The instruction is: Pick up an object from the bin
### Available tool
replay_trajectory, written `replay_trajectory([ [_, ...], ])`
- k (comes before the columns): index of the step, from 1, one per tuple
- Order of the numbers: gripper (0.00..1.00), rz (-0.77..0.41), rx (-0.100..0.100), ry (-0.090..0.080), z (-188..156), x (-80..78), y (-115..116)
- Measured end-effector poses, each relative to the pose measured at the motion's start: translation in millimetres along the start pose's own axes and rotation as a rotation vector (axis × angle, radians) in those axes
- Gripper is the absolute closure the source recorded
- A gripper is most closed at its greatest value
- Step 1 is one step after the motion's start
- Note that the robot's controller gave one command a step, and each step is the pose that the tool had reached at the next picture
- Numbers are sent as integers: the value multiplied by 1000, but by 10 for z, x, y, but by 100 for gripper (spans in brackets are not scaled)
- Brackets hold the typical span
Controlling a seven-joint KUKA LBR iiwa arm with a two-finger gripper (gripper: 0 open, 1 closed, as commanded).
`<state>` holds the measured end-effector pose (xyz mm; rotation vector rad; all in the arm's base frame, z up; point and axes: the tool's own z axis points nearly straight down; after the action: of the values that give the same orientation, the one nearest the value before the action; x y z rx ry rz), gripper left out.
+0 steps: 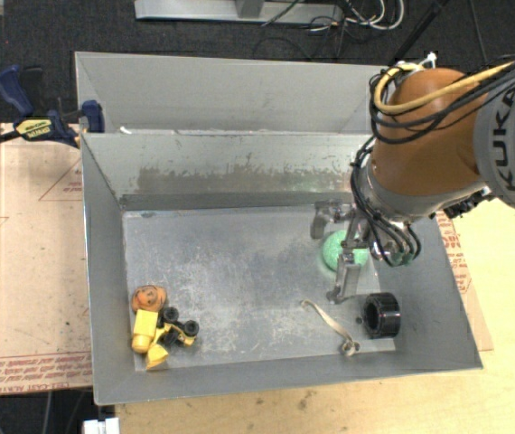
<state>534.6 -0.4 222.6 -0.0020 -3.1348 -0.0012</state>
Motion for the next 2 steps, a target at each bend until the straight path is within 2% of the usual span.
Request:
replay_trajectory([
  [1,0,0,0,-8,-47,-14,0],
  [2,0,-109,1,-13,522,-312,-408],
])
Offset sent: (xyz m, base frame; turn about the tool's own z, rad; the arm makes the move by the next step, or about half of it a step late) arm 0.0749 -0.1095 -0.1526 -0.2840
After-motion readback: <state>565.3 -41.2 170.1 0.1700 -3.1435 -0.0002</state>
